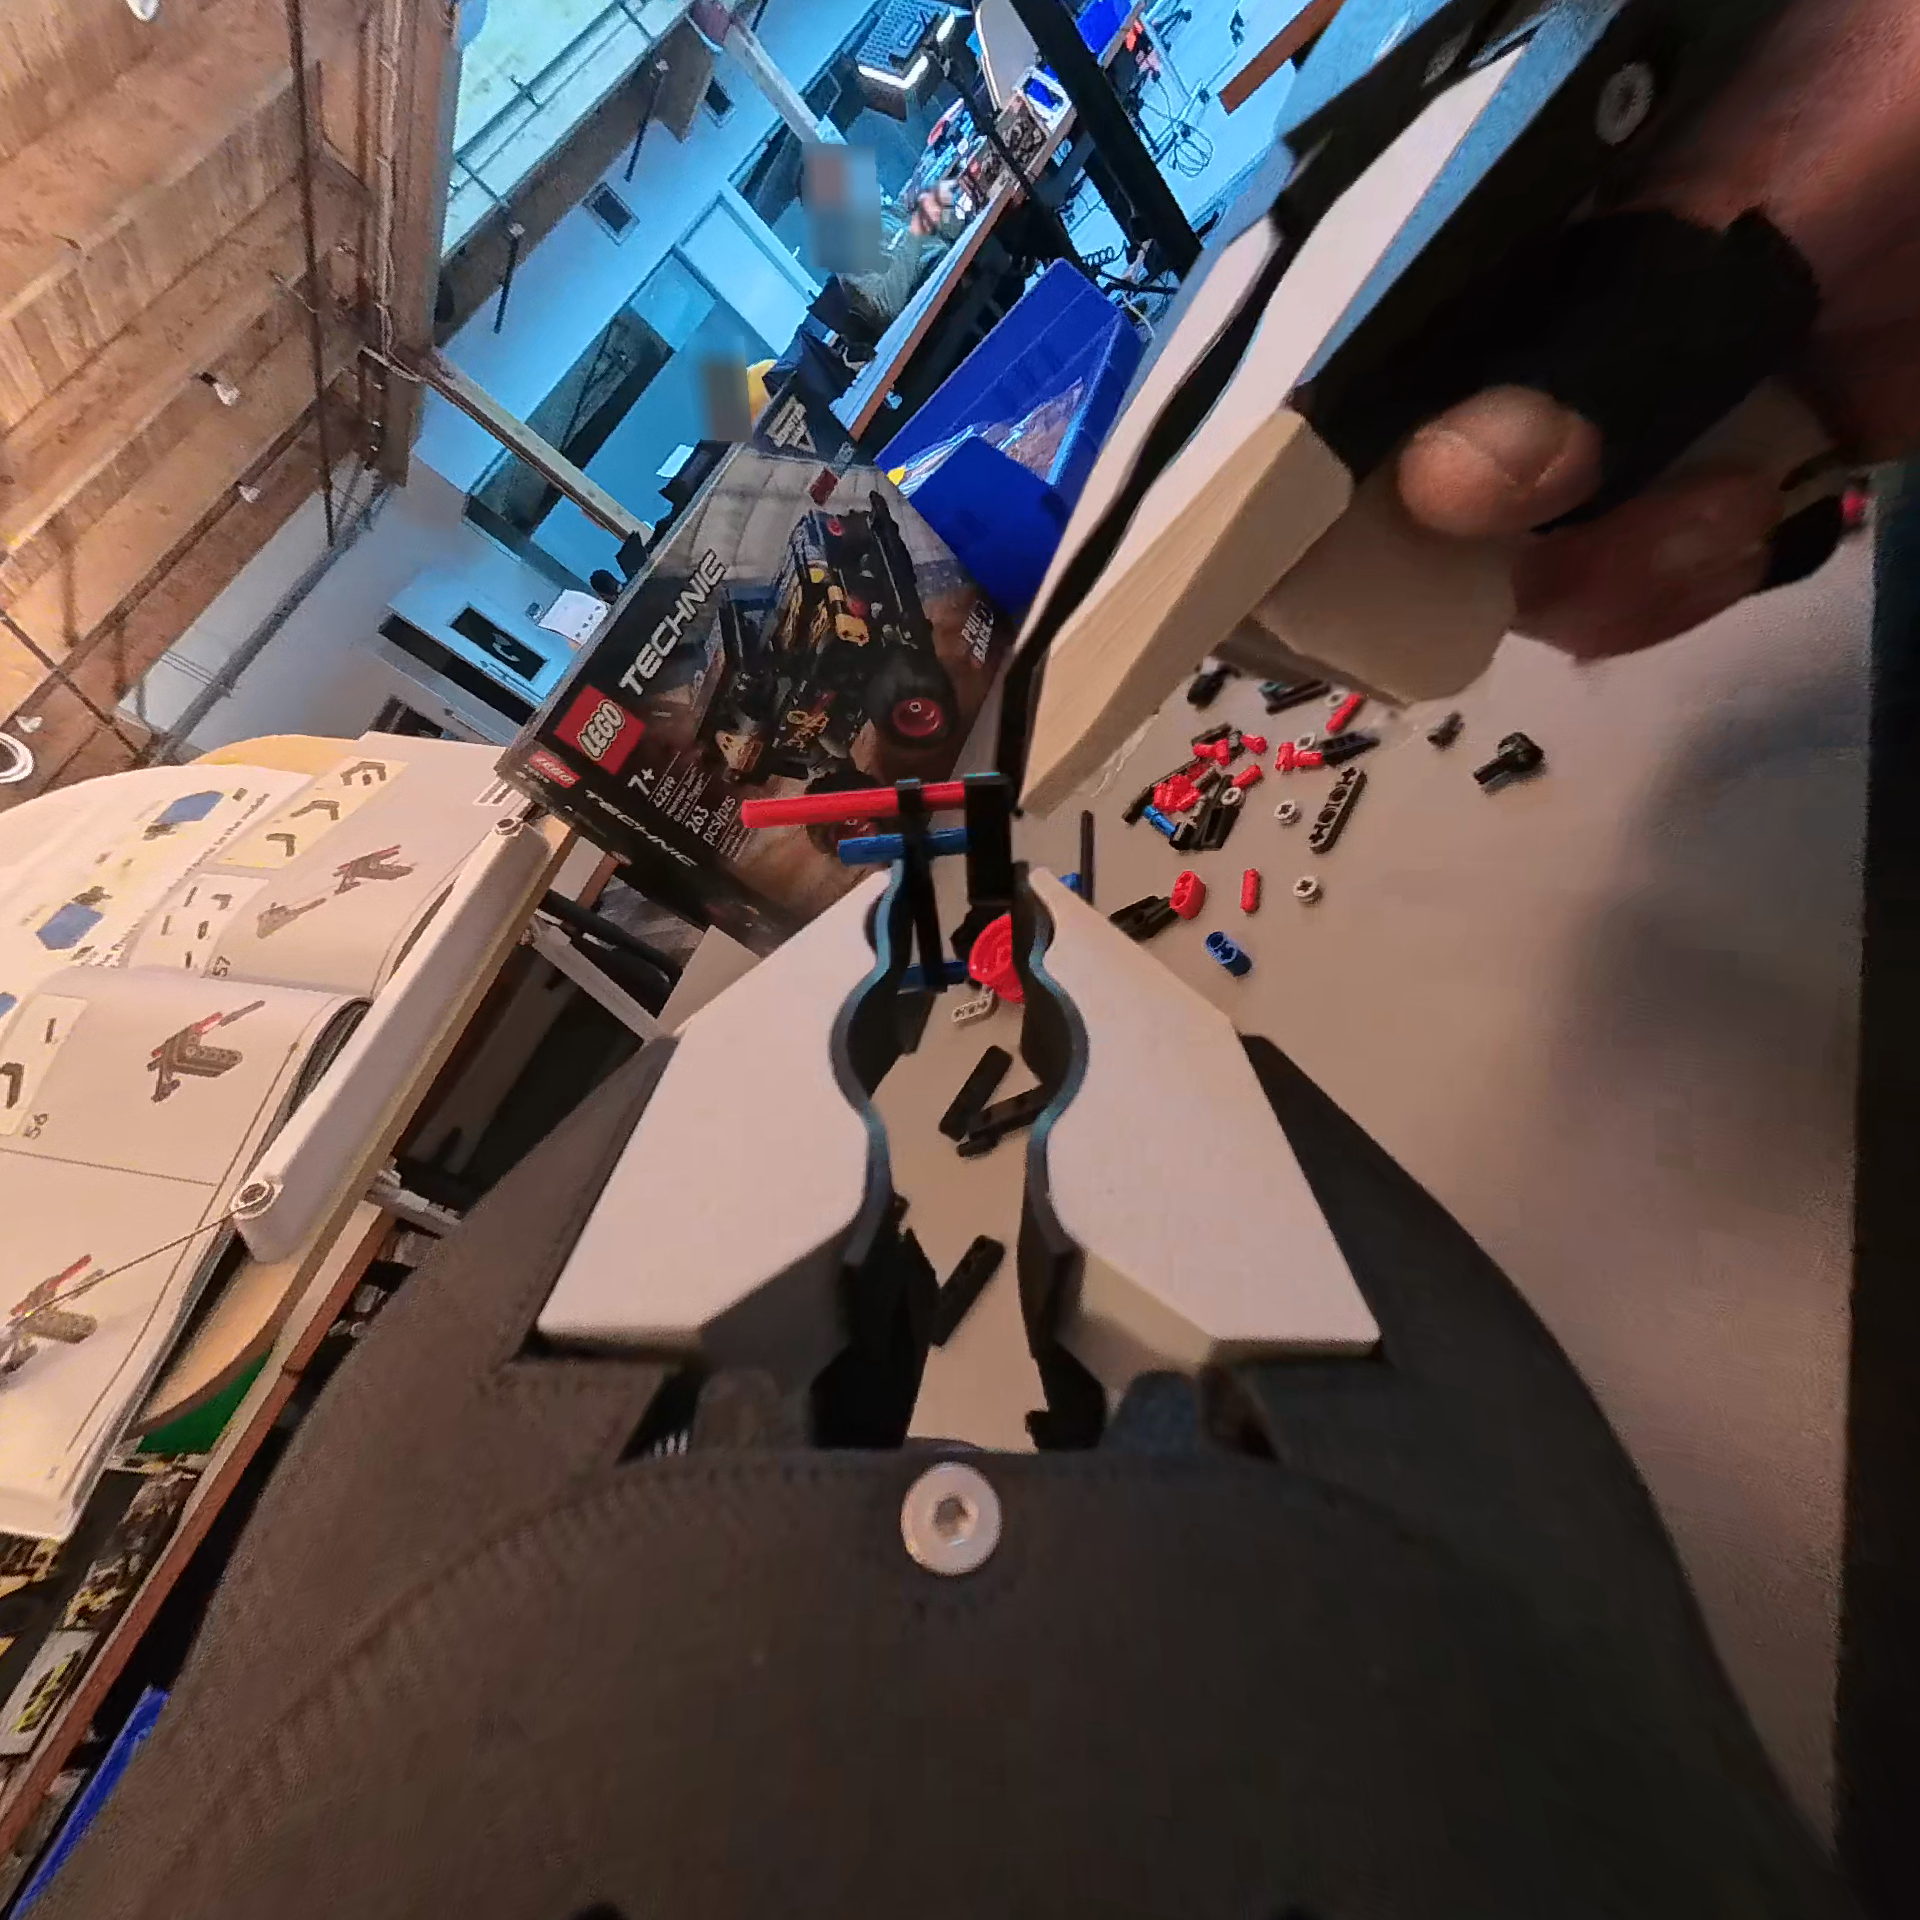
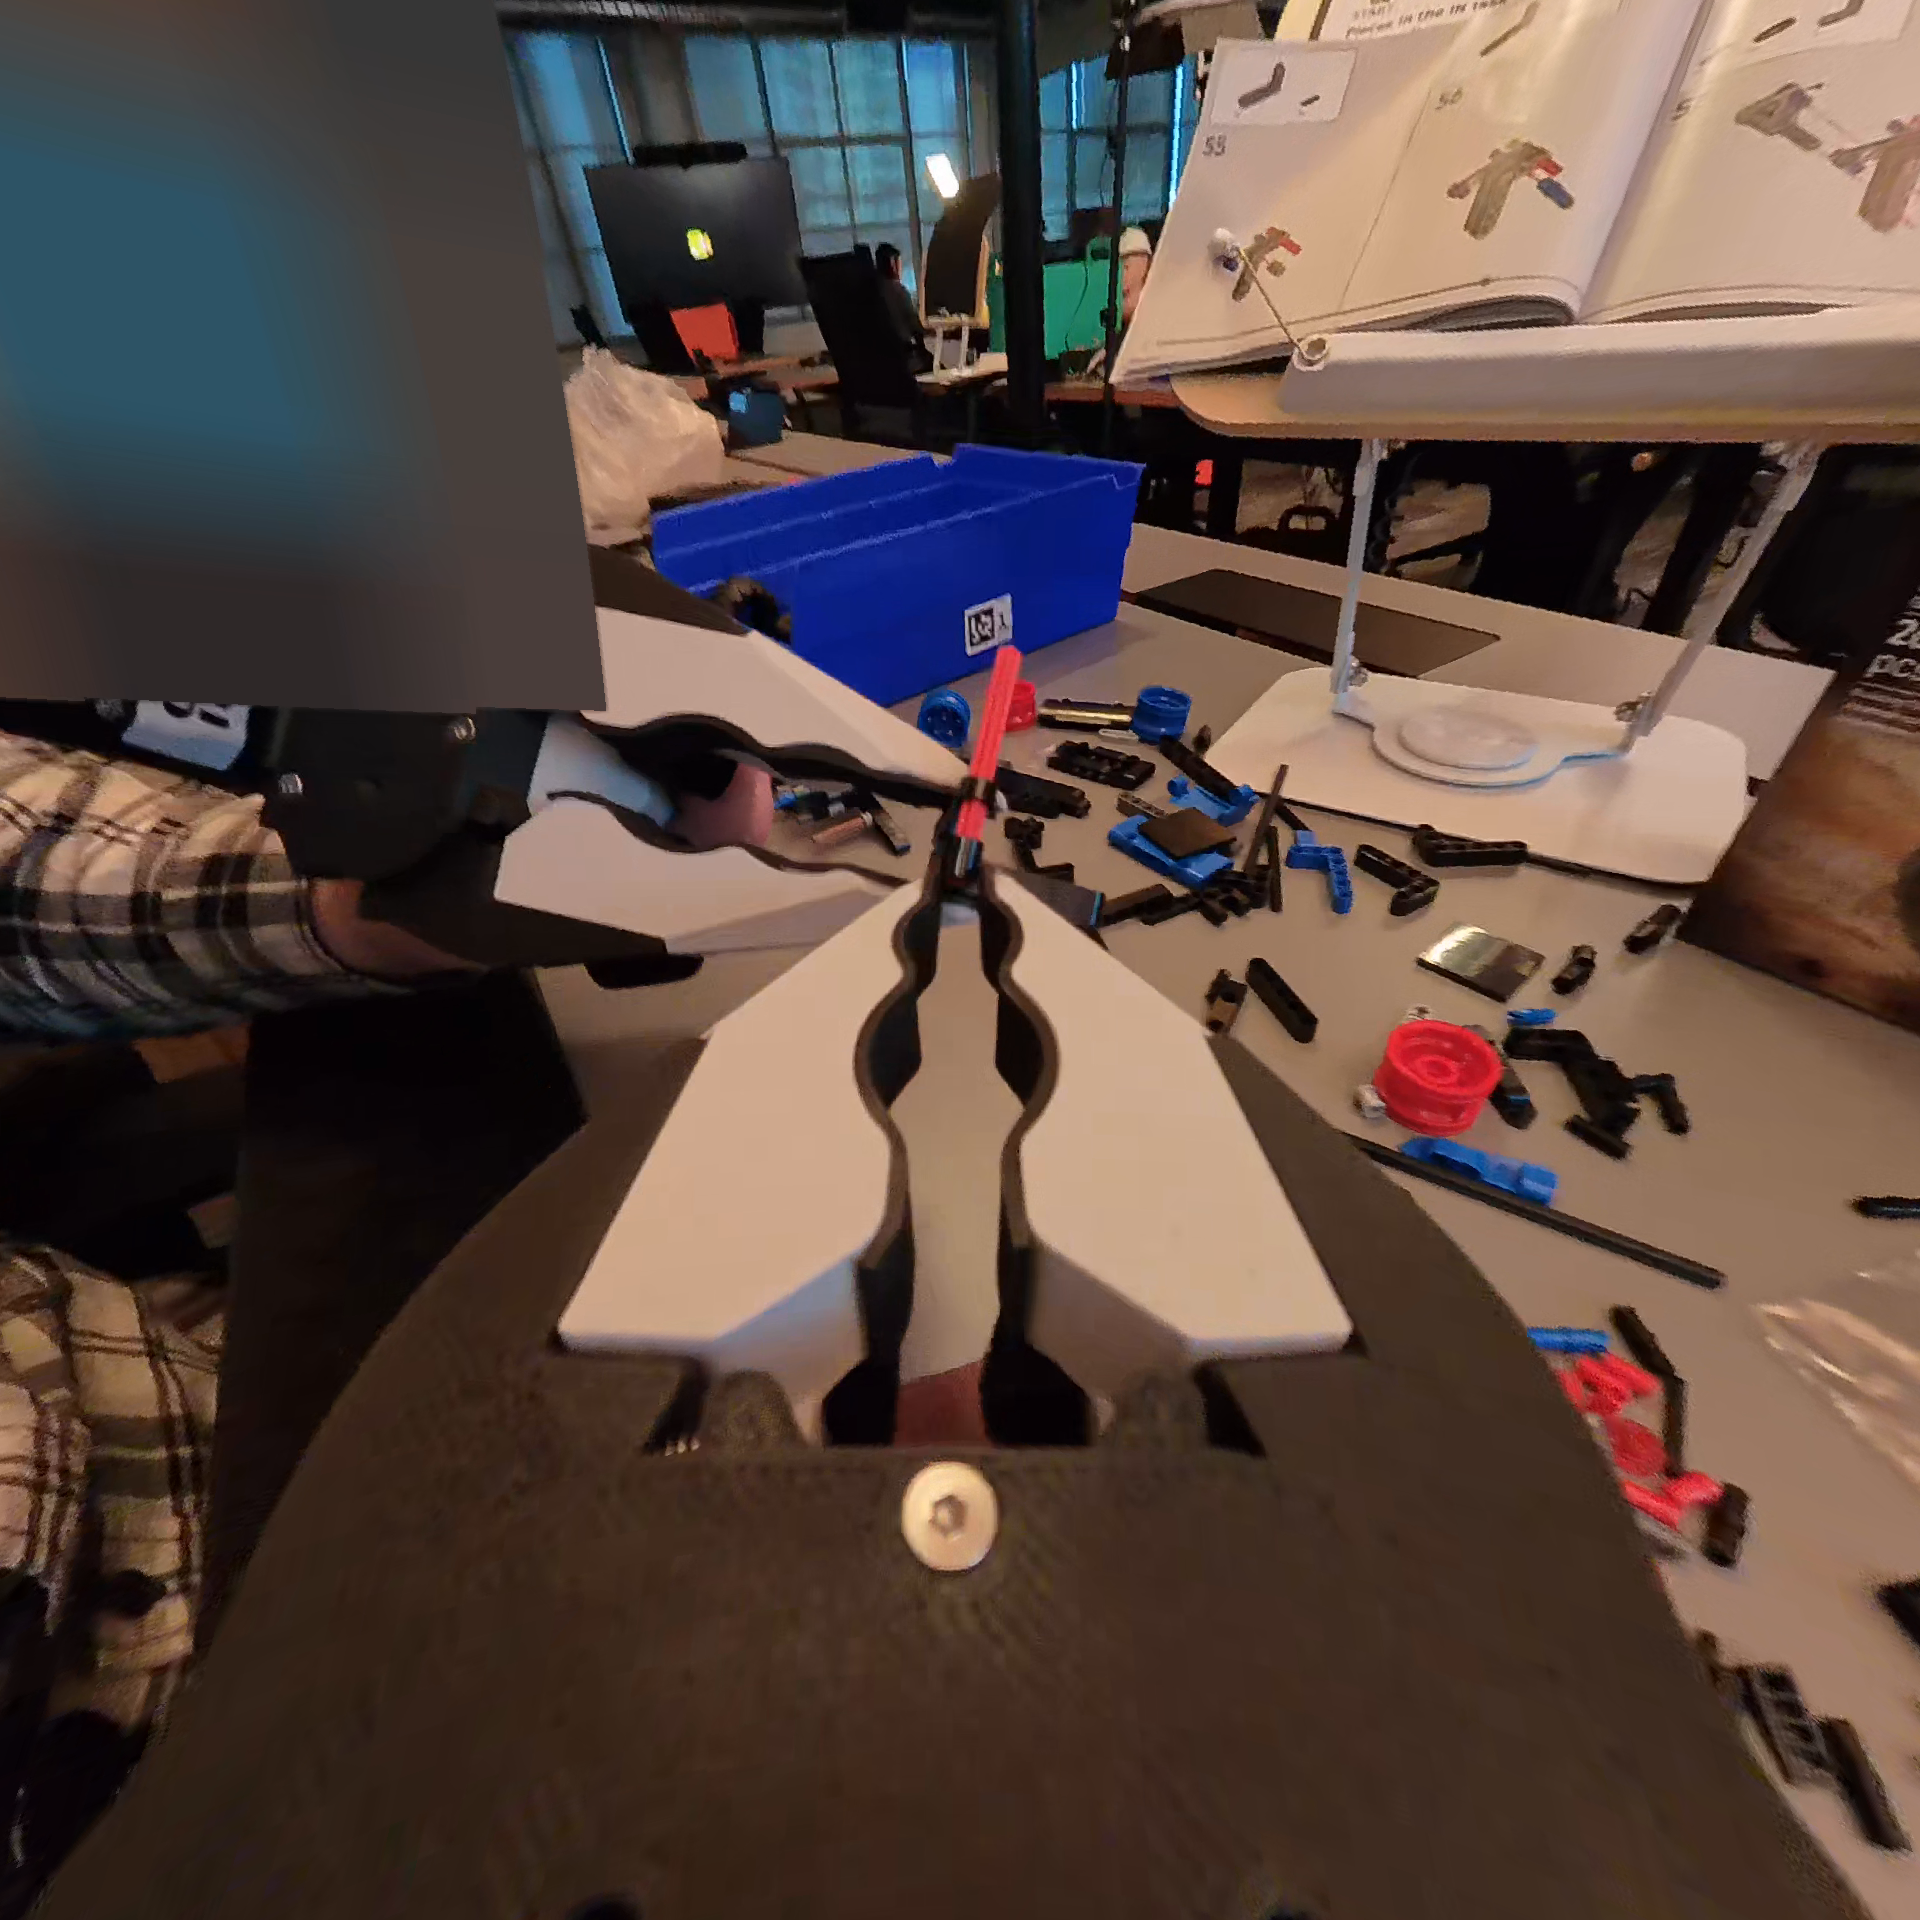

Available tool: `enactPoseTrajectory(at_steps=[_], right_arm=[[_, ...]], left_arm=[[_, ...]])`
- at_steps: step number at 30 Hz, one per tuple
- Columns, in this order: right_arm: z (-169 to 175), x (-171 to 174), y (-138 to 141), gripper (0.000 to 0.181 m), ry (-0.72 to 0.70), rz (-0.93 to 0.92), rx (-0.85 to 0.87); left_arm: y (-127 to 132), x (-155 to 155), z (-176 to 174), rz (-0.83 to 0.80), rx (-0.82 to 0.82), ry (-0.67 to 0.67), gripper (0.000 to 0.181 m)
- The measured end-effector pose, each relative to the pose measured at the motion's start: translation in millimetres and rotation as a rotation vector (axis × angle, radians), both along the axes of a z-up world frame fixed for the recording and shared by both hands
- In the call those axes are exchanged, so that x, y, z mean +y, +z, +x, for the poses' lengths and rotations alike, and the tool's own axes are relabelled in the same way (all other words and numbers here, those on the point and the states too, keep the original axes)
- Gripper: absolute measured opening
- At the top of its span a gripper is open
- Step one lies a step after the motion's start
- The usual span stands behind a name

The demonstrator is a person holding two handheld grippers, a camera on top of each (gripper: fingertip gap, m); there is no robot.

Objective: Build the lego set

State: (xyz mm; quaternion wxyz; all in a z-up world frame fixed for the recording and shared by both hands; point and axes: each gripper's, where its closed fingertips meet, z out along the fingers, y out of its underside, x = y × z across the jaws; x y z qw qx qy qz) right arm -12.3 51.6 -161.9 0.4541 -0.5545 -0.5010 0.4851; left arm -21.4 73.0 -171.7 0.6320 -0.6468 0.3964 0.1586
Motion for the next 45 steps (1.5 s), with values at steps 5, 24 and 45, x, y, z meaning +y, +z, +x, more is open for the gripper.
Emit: enactPoseTrajectory(at_steps=[5, 24, 45], right_arm=[[1, 1, -5, 0.0, -0.004, 0.088, -0.044], [8, 2, -23, 0.017, 0.116, 0.855, -0.351], [8, 2, -74, 0.009, 0.238, 0.84, -0.52]], left_arm=[[-2, -2, 4, 0.005, 0.038, -0.006, 0.015], [-26, -7, 14, -0.105, 0.136, -0.075, 0.015], [-76, -15, 15, -0.351, 0.26, -0.138, 0.009]])
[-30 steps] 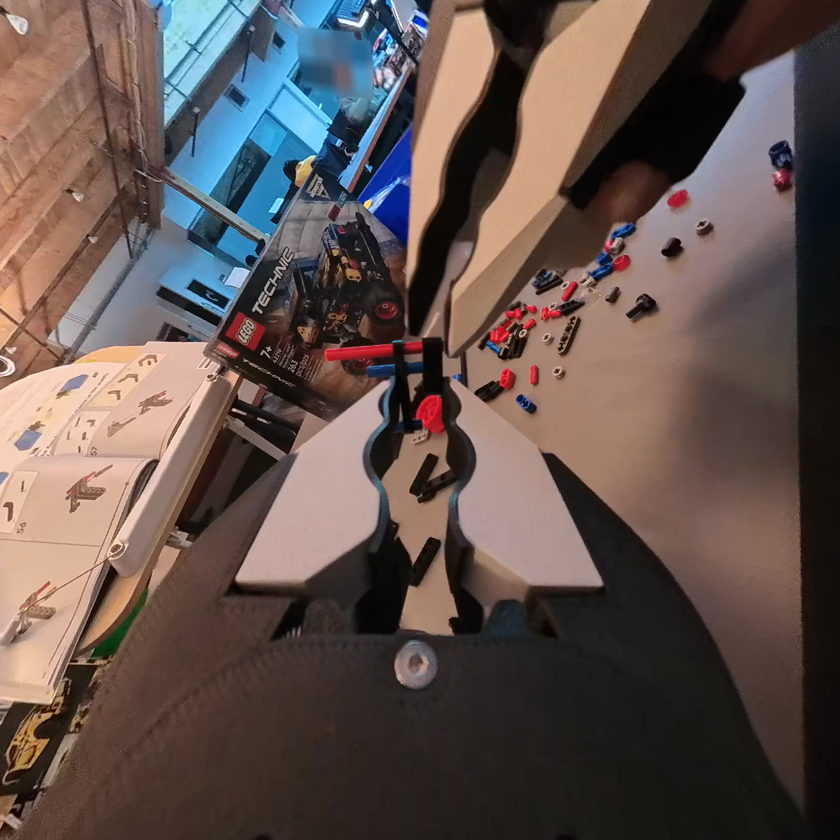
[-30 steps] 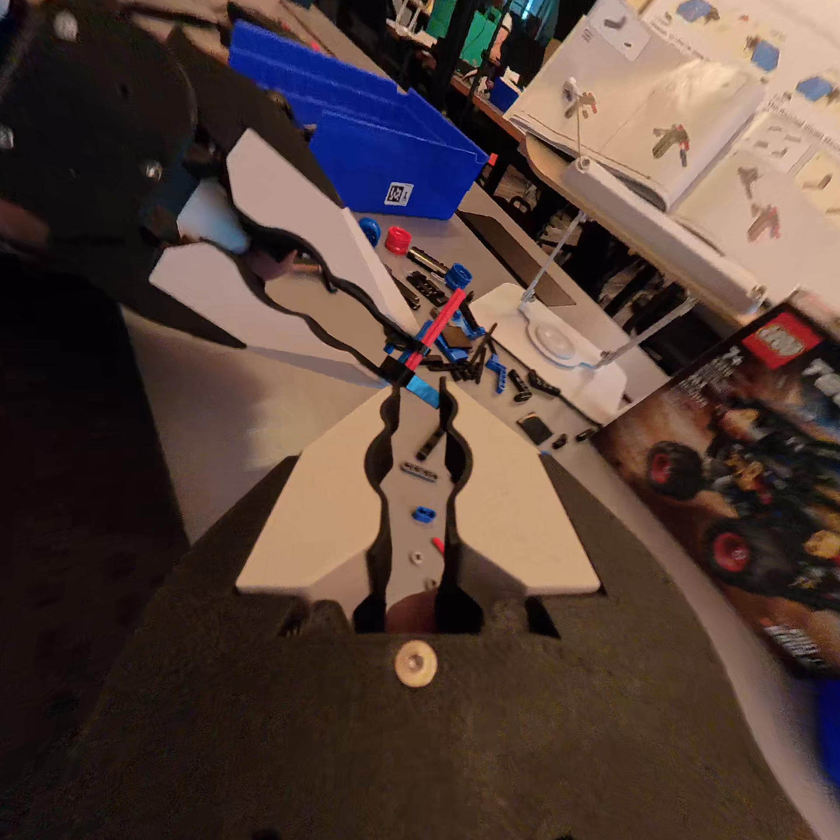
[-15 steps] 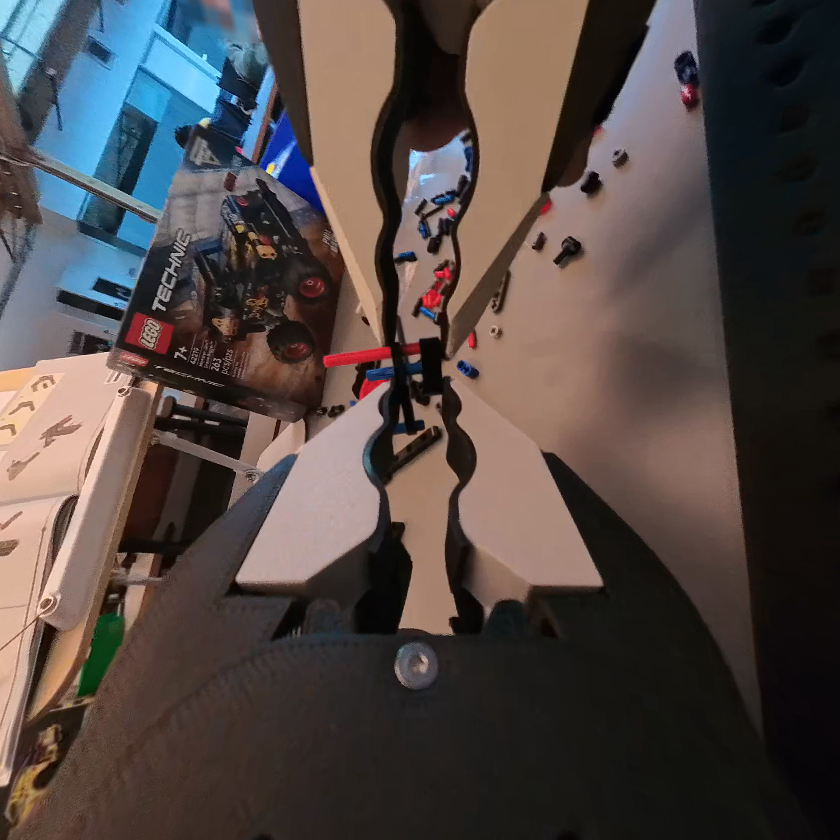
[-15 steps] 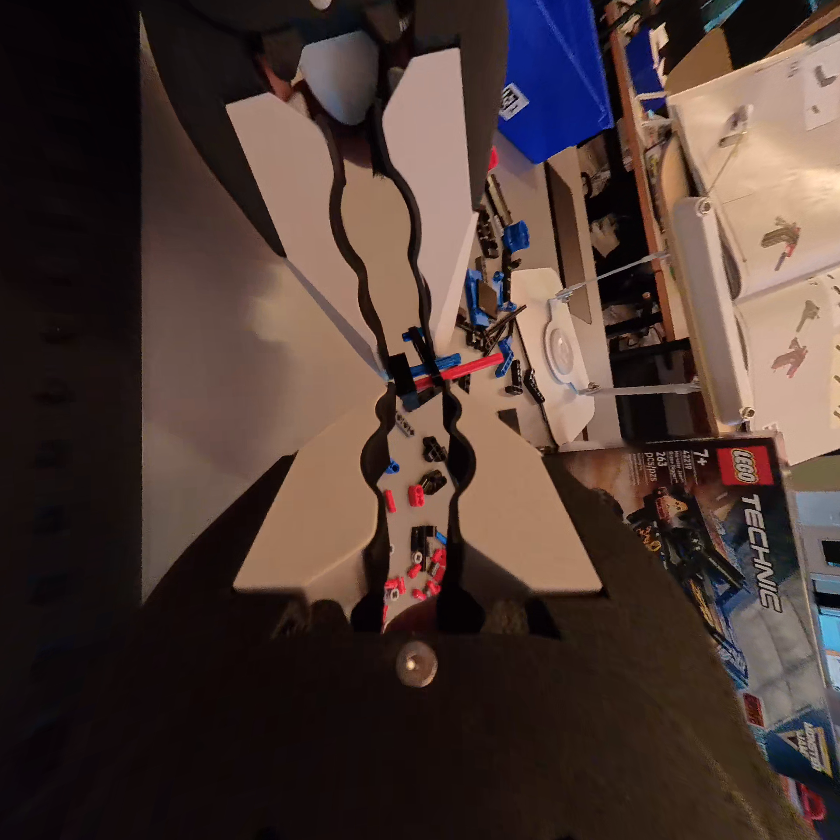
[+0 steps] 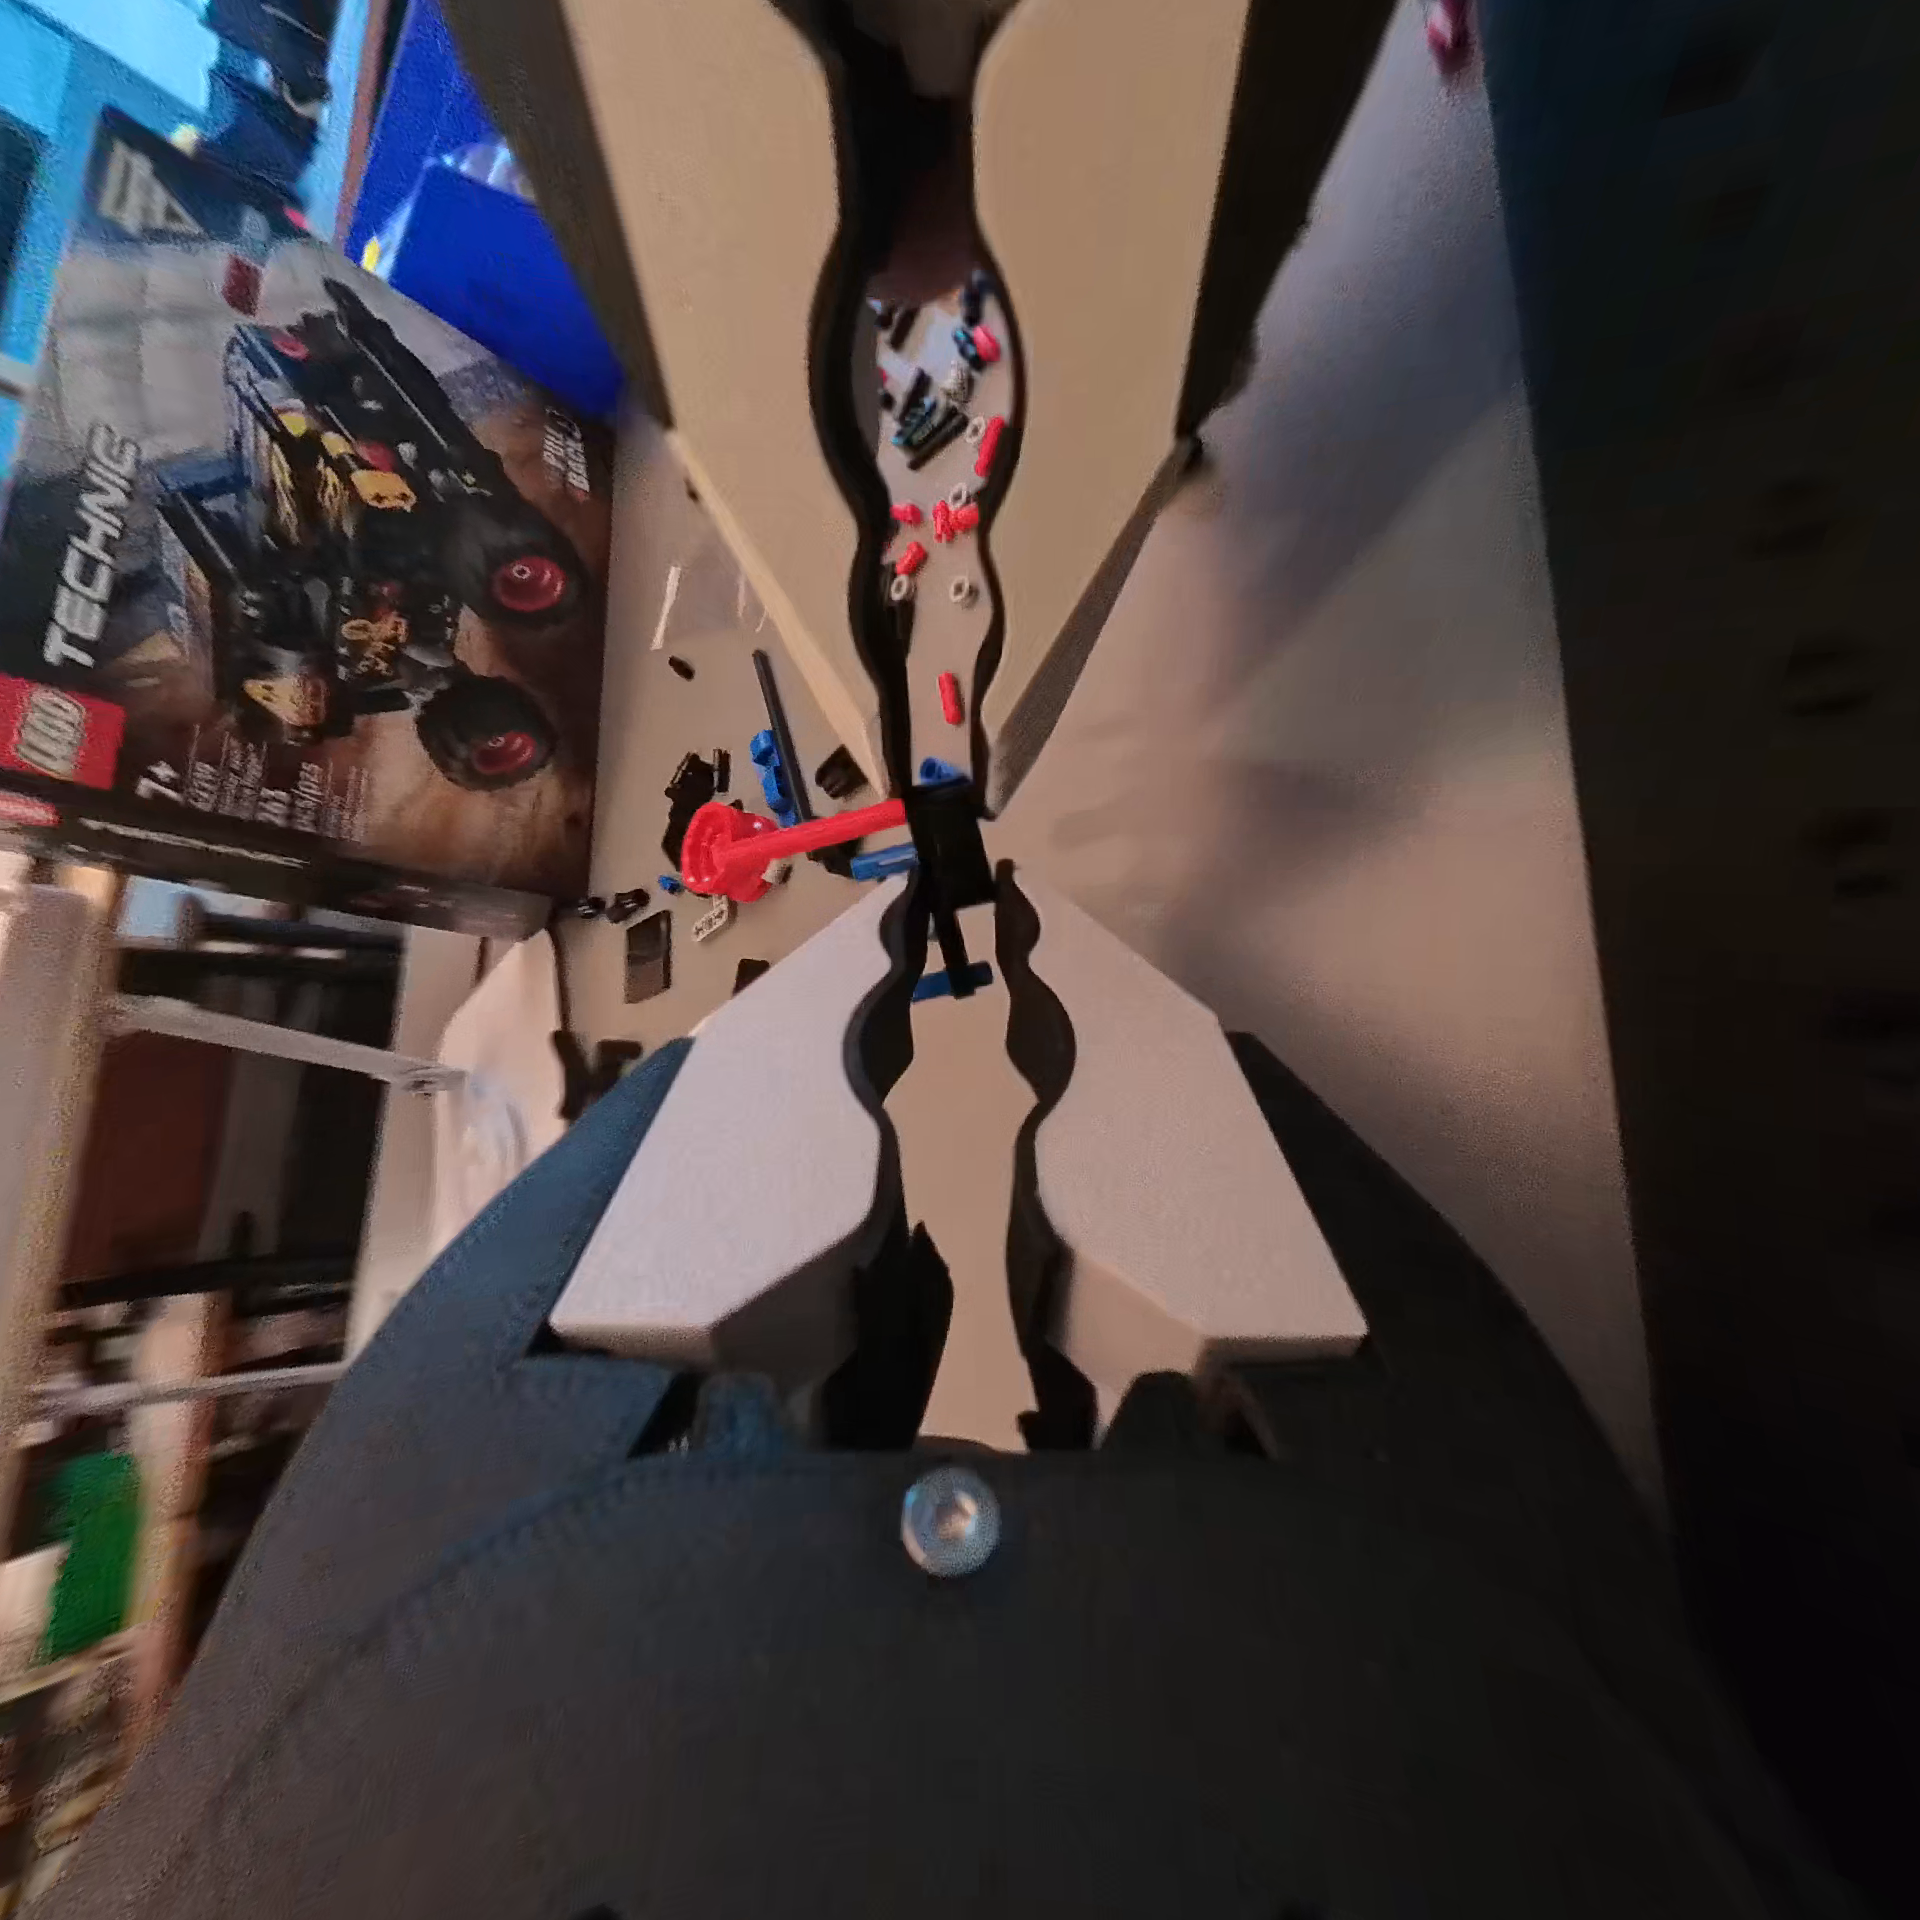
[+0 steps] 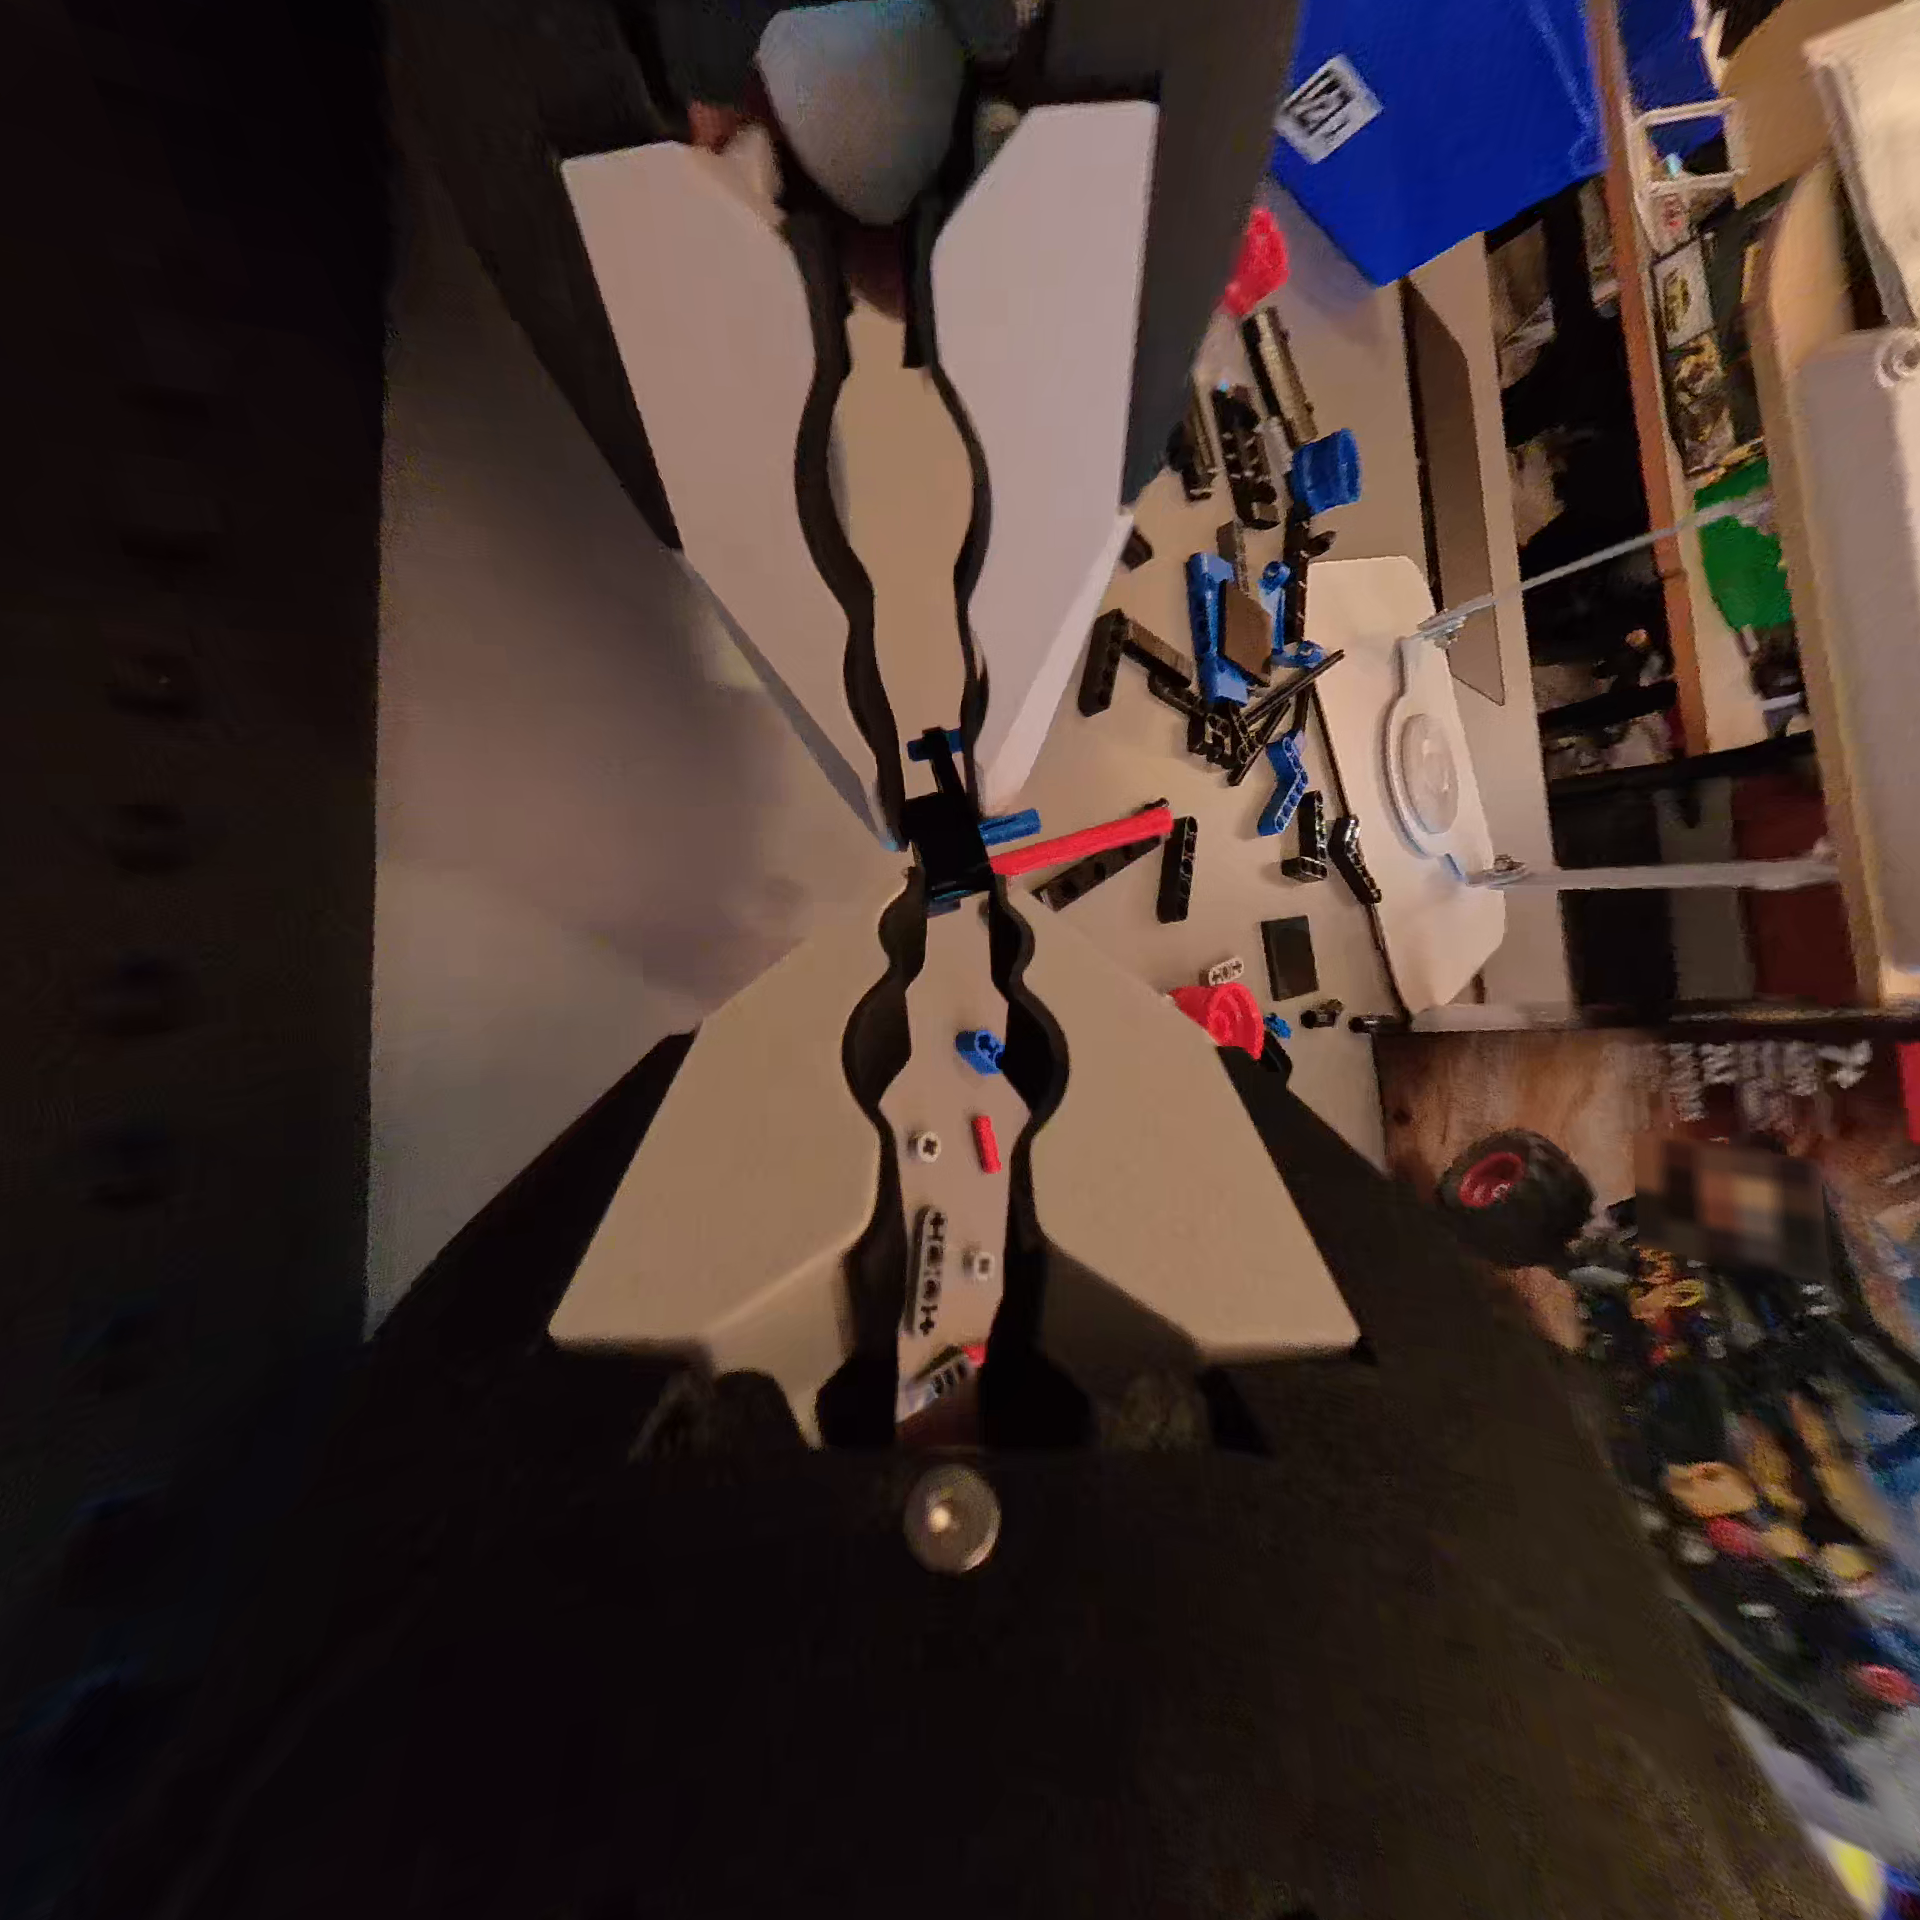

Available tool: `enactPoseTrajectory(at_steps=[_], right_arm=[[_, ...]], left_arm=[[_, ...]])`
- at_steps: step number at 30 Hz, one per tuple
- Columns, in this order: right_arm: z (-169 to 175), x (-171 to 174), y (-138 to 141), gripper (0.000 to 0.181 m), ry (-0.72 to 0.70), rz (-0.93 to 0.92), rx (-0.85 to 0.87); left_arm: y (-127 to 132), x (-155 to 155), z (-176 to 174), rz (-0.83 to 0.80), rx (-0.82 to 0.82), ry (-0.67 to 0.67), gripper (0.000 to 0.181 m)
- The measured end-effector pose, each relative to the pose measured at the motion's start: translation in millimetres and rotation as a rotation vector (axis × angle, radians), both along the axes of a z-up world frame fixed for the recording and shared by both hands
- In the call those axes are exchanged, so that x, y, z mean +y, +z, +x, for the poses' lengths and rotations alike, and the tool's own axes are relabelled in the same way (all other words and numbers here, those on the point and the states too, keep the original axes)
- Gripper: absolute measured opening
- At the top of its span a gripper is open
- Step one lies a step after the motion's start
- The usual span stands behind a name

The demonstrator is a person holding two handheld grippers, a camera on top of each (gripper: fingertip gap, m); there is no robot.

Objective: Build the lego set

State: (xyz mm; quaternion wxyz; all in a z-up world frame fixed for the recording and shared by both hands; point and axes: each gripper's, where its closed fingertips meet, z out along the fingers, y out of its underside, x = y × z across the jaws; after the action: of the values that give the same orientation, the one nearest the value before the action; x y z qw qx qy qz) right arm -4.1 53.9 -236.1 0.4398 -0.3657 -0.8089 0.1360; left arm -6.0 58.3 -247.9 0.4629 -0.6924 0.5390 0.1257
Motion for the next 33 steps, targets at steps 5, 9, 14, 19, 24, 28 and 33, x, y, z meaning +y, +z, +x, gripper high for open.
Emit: enactPoseTrajectory(at_steps=[5, 9, 14, 19, 24, 28, 33], right_arm=[[5, 10, 18, 0.012, -0.045, -0.108, 0.085], [4, 11, 11, 0.029, -0.058, -0.139, 0.048], [-6, -7, -3, 0.028, -0.017, -0.227, 0.0], [-14, -7, 3, 0.007, -0.029, -0.291, 0.035], [-22, -2, 5, 0.024, -0.062, -0.225, 0.082], [-31, 3, 13, 0.007, -0.088, -0.125, 0.154], [-34, 5, 17, 0.006, -0.107, -0.135, 0.168]], left_arm=[[4, 0, -4, -0.17, -0.233, 0.016, 0.009], [15, -3, -3, -0.253, -0.44, 0.002, 0.009], [36, -11, 2, -0.235, -0.58, -0.083, 0.009], [40, -17, -1, -0.241, -0.616, -0.098, 0.009], [52, -13, -11, -0.272, -0.752, -0.06, 0.009], [62, -14, -14, -0.334, -0.912, -0.068, 0.009], [65, -11, -21, -0.371, -0.996, -0.048, 0.009]])
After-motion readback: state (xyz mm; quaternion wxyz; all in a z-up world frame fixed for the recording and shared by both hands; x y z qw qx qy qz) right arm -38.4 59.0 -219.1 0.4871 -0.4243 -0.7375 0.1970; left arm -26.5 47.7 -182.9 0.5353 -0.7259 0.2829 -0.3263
